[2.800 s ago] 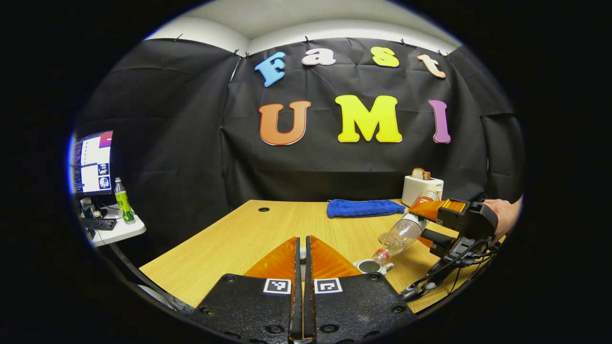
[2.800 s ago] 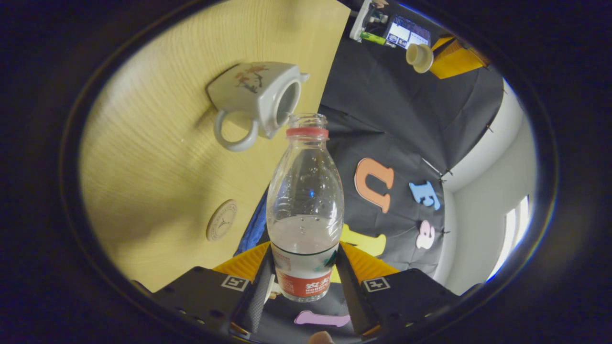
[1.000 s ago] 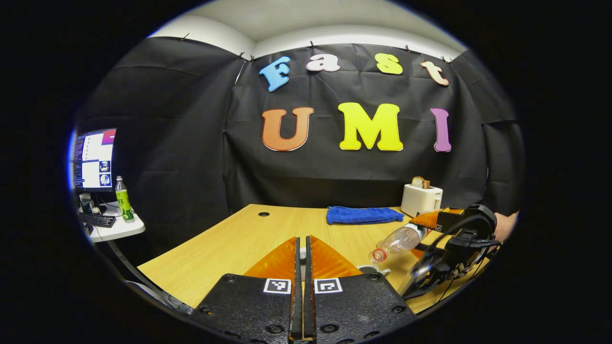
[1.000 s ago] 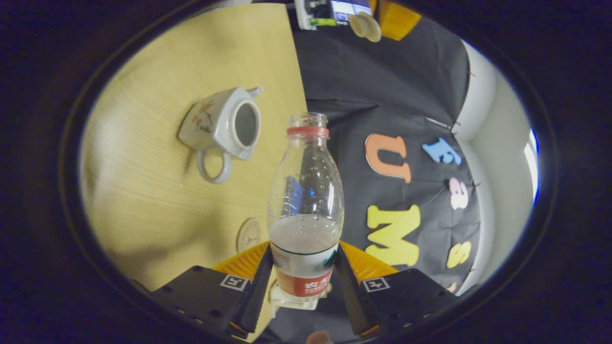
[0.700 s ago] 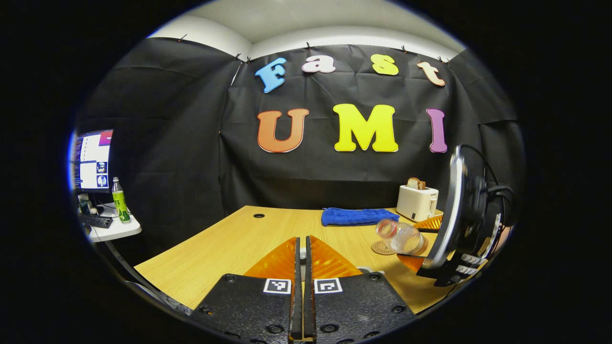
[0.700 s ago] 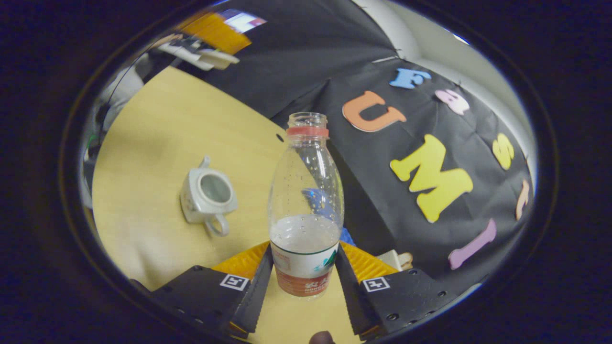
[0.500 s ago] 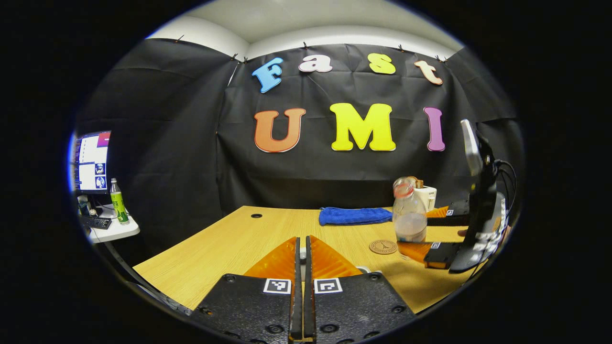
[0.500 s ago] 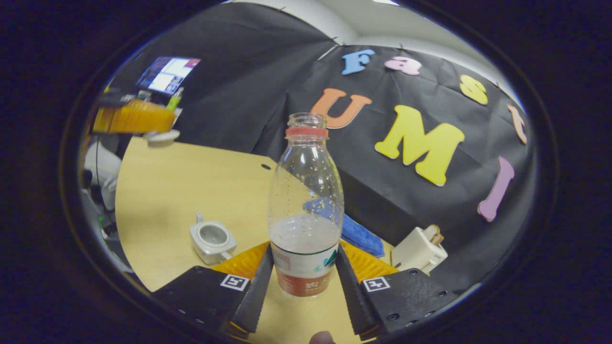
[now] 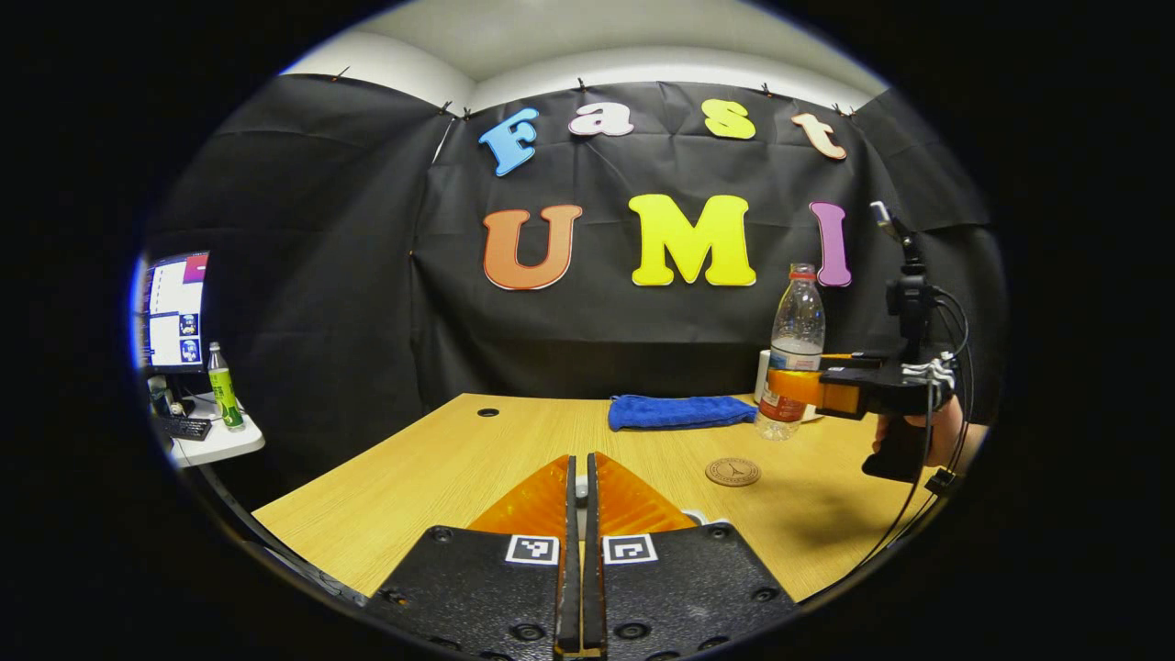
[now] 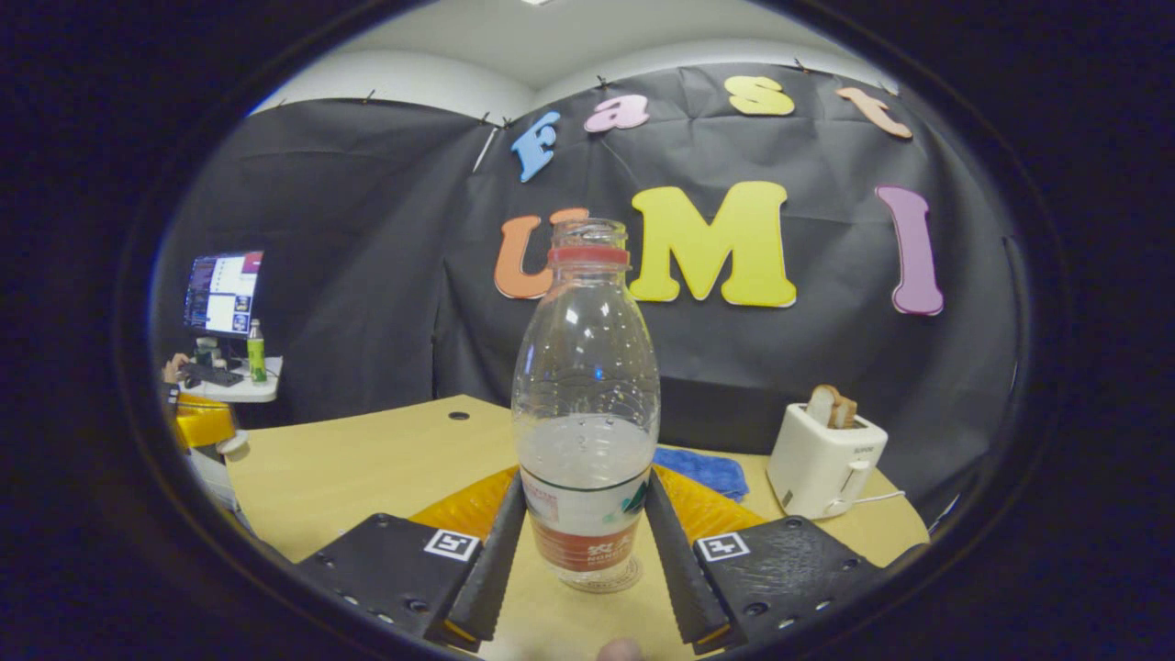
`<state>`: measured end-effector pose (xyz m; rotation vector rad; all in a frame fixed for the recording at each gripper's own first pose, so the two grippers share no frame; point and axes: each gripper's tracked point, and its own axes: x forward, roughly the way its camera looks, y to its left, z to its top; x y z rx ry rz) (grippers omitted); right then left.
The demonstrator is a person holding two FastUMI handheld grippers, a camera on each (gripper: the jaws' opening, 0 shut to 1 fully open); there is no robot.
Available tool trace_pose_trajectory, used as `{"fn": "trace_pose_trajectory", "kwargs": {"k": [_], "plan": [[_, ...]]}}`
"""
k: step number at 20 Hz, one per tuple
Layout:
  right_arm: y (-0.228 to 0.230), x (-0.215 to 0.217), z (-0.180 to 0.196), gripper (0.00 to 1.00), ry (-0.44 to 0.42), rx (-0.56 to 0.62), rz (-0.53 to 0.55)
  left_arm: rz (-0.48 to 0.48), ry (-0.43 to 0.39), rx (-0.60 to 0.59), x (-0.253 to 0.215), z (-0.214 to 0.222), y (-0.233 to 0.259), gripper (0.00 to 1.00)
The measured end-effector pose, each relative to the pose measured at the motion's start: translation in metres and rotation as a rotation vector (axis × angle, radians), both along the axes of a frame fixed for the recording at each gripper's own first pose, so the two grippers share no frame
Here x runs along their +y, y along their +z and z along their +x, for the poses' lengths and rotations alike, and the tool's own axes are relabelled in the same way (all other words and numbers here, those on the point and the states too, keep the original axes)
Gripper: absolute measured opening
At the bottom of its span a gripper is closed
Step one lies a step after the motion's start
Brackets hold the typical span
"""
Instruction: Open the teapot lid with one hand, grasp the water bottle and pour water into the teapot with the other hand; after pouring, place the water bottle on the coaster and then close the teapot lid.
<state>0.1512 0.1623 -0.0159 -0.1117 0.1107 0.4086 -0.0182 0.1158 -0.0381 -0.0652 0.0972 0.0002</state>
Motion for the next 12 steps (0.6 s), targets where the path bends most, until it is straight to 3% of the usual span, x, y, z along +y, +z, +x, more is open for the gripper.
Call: {"fn": "trace_pose_trajectory", "kwargs": {"k": [5,12], "plan": [[-0.049,0.0,0.043,0.72,-0.023,0.059,-0.002,0.015,0.007,0.003,0.001,0.001,-0.001,0.04],[-0.079,-0.003,0.065,0.71,-0.049,0.057,0.002,0.021,0.011,0.009,0.002,0.0,-0.004,0.04]]}}
